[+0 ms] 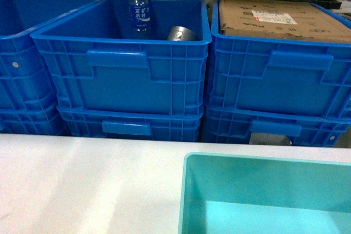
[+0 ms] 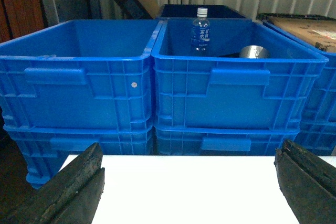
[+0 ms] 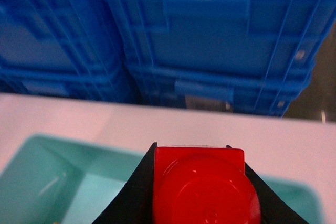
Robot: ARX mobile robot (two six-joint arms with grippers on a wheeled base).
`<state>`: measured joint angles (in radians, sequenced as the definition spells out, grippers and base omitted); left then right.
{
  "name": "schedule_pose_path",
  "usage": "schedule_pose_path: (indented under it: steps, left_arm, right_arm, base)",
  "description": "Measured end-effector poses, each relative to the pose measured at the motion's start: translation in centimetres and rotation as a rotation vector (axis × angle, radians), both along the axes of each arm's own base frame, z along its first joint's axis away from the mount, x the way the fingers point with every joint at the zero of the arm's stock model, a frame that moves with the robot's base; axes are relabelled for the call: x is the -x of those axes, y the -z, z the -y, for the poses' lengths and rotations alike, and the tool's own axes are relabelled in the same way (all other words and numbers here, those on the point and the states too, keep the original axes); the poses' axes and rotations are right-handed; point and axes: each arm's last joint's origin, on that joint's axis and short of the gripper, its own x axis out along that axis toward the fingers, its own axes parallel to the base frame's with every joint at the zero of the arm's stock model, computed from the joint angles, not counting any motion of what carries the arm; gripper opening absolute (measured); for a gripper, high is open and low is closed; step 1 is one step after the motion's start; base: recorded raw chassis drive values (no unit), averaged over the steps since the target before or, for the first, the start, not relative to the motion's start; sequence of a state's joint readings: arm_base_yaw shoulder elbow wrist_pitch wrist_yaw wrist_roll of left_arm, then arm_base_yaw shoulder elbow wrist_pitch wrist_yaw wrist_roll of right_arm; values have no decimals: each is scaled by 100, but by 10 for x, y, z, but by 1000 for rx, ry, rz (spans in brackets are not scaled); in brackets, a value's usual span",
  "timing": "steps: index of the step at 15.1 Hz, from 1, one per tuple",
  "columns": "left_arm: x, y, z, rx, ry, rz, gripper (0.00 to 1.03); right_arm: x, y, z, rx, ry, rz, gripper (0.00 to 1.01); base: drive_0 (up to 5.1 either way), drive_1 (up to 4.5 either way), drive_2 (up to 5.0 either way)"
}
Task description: Pick red block from blue box to shelf
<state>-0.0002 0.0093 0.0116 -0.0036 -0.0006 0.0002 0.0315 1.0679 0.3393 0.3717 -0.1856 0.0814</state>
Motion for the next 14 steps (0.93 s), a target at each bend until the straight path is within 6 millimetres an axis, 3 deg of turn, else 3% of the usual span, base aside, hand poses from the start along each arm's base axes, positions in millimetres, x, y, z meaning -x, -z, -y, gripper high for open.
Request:
schedule_pose_path:
  steps: [1,2,5,6,10,14]
  left_arm:
    - [0,0,0,0,0,0,98]
    - [0,0,0,0,0,0,98]
    - [0,0,0,0,0,0,98]
    - [0,0,0,0,0,0,98]
    - [0,0,0,0,0,0,98]
    - [0,0,0,0,0,0,98]
  right_arm:
    - [12,-25,14,0,6,103,27]
    - [29,-36,25,1,7,128,27]
    - [80,-47,43,13,9,235,27]
    - [86,-49,42,20,10,259,27]
    - [71,-41,35,10,9,237,27]
    - [63,-40,12,10,-18,244,27]
  base:
    - [0,0,0]
    - [0,0,0]
    - [0,0,0]
    - [0,0,0]
    - [0,0,0]
    - [0,0,0]
